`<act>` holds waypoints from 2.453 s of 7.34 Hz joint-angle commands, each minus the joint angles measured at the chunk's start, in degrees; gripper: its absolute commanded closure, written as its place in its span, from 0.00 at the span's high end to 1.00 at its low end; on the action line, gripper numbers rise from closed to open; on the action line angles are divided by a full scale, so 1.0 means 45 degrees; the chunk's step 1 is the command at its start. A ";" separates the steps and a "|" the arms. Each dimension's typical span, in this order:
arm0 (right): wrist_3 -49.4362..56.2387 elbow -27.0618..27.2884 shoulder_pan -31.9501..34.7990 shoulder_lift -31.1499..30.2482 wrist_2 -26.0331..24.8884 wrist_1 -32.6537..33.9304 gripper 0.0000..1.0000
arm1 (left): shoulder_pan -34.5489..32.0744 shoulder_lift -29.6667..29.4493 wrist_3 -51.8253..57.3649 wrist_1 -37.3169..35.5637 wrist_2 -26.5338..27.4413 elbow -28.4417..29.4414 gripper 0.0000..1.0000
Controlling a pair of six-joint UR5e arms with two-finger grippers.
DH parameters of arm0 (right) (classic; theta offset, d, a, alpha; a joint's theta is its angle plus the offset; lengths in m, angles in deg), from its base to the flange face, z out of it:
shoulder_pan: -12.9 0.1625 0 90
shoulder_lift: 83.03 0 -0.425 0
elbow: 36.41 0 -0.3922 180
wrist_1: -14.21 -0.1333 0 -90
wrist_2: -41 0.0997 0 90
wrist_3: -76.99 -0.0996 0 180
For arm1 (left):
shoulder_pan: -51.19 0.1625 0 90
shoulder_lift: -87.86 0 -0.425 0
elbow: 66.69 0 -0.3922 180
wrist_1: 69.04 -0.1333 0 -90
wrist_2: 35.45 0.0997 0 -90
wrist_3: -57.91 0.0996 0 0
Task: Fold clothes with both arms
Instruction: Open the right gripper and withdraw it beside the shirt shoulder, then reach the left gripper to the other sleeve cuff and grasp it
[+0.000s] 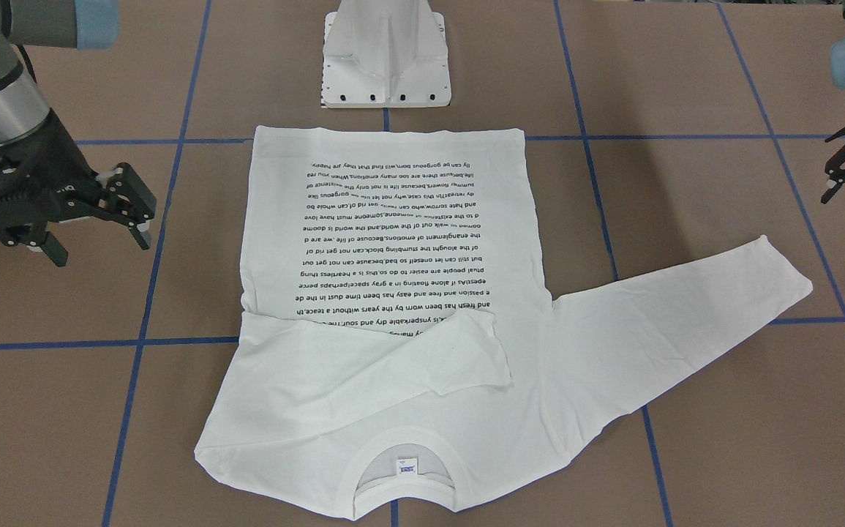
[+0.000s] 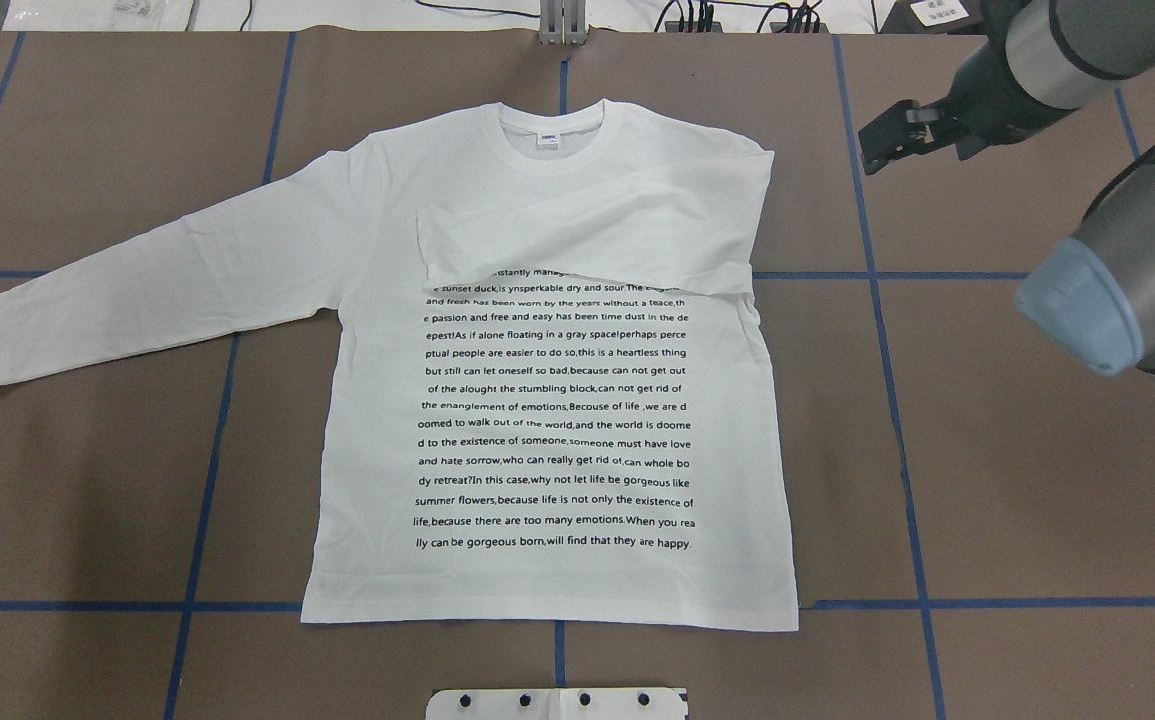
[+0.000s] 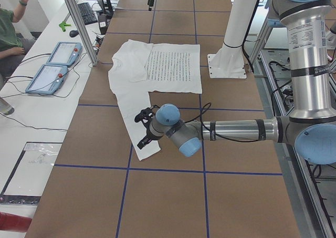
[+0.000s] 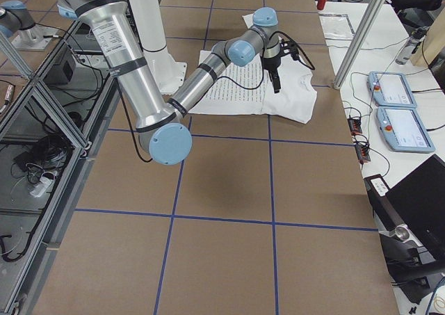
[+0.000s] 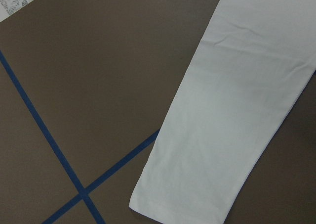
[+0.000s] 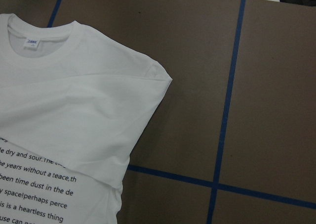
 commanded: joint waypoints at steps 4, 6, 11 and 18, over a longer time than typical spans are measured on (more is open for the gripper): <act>0.0438 0.0569 0.0254 -0.0815 0.0135 -0.0013 1.00 | 0.2858 -0.0093 -0.0976 0.1309 0.1311 0.1205 1.00; 0.0419 0.0511 0.0234 -0.0835 0.0096 -0.0013 1.00 | 0.3035 -0.0326 -0.0976 0.1290 0.1311 0.1575 0.98; 0.0380 0.0452 0.0234 -0.0855 0.0057 -0.0013 1.00 | 0.3445 -0.0425 -0.0976 0.1250 0.1330 0.1811 0.63; 0.0340 0.0452 0.0234 -0.0913 0.0076 -0.0013 1.00 | 0.3563 -0.1067 -0.0957 0.1250 0.1584 0.2433 0.59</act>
